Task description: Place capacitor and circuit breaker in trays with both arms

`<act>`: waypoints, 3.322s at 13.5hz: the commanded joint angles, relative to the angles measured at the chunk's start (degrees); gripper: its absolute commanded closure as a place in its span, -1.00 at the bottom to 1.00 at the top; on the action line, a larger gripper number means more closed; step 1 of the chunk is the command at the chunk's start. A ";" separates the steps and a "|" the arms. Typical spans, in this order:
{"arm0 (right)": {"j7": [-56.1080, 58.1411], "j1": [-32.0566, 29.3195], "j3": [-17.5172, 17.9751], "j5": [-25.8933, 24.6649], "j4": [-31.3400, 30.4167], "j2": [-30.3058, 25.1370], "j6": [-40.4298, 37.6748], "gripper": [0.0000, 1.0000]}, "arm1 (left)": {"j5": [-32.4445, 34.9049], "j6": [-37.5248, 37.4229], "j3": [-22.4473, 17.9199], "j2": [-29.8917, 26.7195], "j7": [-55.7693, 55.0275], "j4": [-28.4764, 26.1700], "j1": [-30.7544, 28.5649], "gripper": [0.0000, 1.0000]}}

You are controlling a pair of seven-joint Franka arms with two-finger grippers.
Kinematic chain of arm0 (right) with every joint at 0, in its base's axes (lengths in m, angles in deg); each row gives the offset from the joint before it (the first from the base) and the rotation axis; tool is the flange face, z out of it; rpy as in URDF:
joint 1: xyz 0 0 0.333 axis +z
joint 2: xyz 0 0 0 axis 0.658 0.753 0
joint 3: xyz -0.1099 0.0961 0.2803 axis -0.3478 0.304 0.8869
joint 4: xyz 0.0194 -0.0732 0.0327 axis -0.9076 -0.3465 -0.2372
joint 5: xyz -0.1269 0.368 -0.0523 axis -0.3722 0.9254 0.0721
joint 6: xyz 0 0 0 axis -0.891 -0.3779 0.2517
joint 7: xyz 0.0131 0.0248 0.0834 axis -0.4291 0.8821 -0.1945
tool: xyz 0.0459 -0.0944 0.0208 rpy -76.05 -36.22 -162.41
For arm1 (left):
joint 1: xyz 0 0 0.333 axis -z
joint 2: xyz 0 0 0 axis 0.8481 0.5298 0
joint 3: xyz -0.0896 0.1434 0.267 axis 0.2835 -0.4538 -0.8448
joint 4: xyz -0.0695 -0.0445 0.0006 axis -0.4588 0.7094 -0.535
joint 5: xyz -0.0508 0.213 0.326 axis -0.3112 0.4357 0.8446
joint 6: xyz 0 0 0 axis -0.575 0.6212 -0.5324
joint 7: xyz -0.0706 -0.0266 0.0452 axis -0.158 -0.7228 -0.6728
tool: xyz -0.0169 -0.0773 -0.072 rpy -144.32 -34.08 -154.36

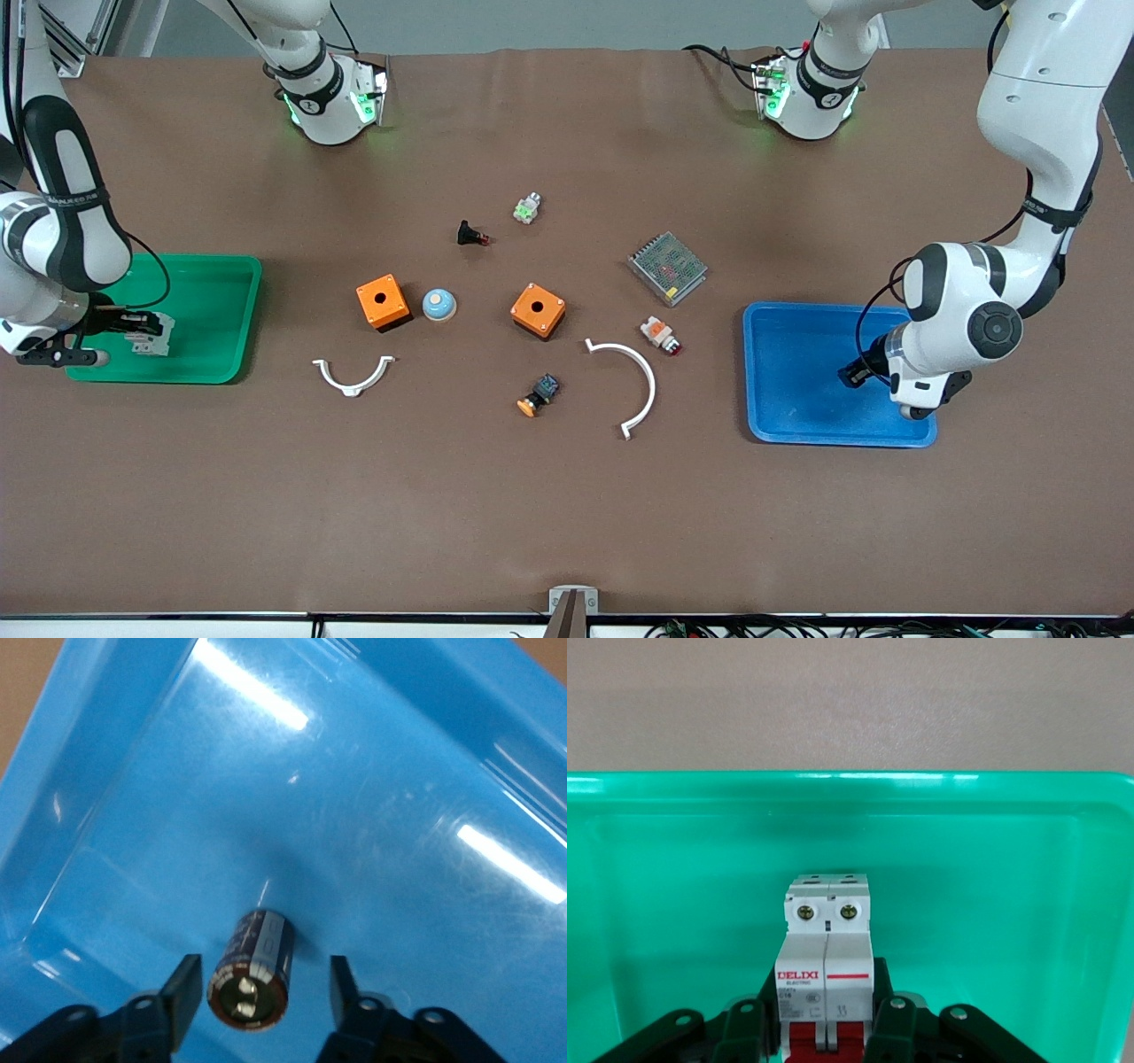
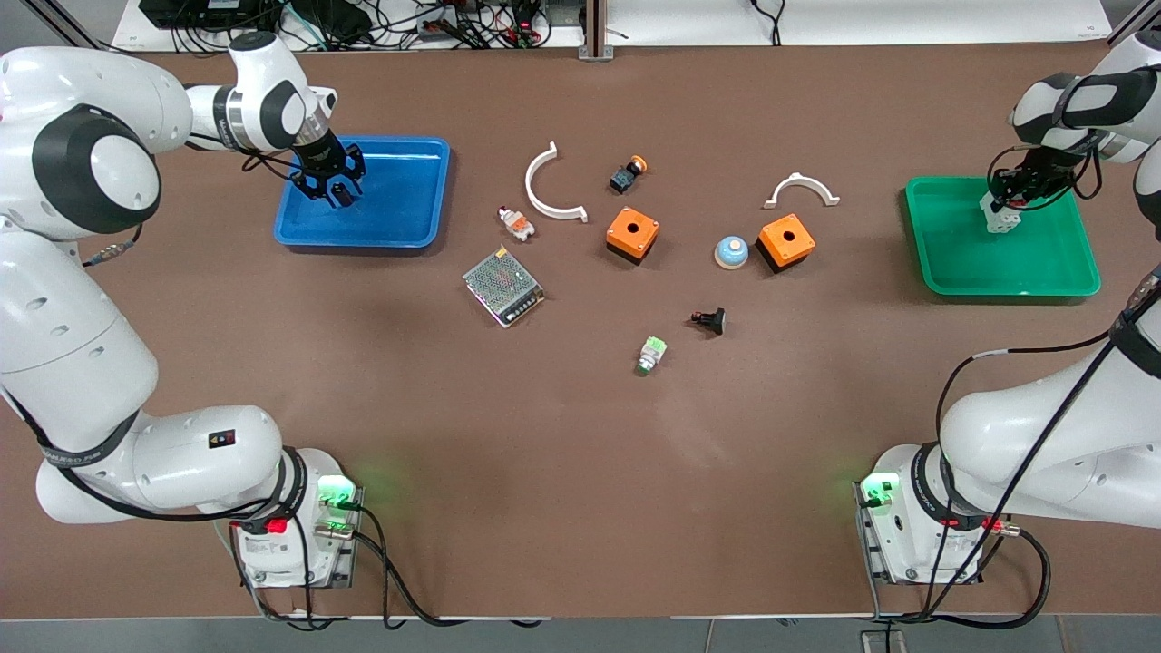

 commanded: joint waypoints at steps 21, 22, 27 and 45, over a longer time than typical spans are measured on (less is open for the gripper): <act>-19.63 17.00 1.96 -0.24 4.68 -30.65 -36.77 -0.99 | 4.16 -41.68 7.23 -21.42 25.04 29.06 -0.86 -1.00; -21.02 17.70 2.05 -0.24 4.77 -31.35 -36.86 -0.99 | 4.16 -41.77 7.23 -21.69 26.10 29.06 -0.86 -1.00; -22.88 18.59 2.05 -0.16 5.38 -32.77 -36.69 -0.99 | -2.08 -42.90 -1.26 -25.47 28.74 26.97 5.69 -1.00; -22.36 17.80 1.61 2.81 26.30 -23.80 -41.78 -1.00 | -6.57 -45.98 -9.30 -32.41 32.97 20.10 12.76 -1.00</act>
